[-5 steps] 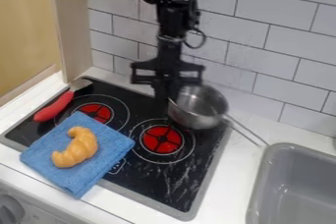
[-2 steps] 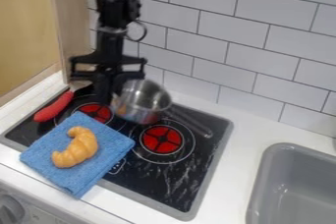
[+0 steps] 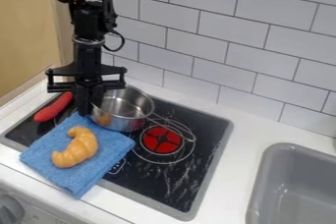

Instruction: Move the silver pot to the top side of the left burner

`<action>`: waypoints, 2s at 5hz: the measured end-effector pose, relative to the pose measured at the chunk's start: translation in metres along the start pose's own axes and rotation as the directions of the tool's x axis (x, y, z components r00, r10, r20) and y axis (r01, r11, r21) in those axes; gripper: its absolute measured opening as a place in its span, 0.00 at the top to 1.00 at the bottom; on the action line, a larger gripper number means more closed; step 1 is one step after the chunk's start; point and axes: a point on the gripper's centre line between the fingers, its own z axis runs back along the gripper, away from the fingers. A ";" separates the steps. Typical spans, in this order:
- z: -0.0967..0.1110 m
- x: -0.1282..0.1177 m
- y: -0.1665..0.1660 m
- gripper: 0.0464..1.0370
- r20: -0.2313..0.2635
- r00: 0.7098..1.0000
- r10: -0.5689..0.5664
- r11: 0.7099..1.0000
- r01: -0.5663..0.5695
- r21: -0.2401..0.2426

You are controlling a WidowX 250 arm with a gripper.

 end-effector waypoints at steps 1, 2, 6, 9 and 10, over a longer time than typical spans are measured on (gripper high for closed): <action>-0.001 0.014 -0.005 0.98 0.028 1.000 0.009 1.000 -0.009 0.003; 0.002 0.026 -0.010 0.98 0.036 0.999 0.015 1.000 -0.016 0.011; -0.006 0.032 -0.011 0.50 -0.004 1.000 0.026 0.998 -0.025 0.057; 0.055 0.006 -0.045 0.03 0.156 0.980 -0.121 0.973 0.086 0.213; 0.075 -0.016 -0.070 0.04 0.199 0.939 -0.280 0.954 0.249 0.168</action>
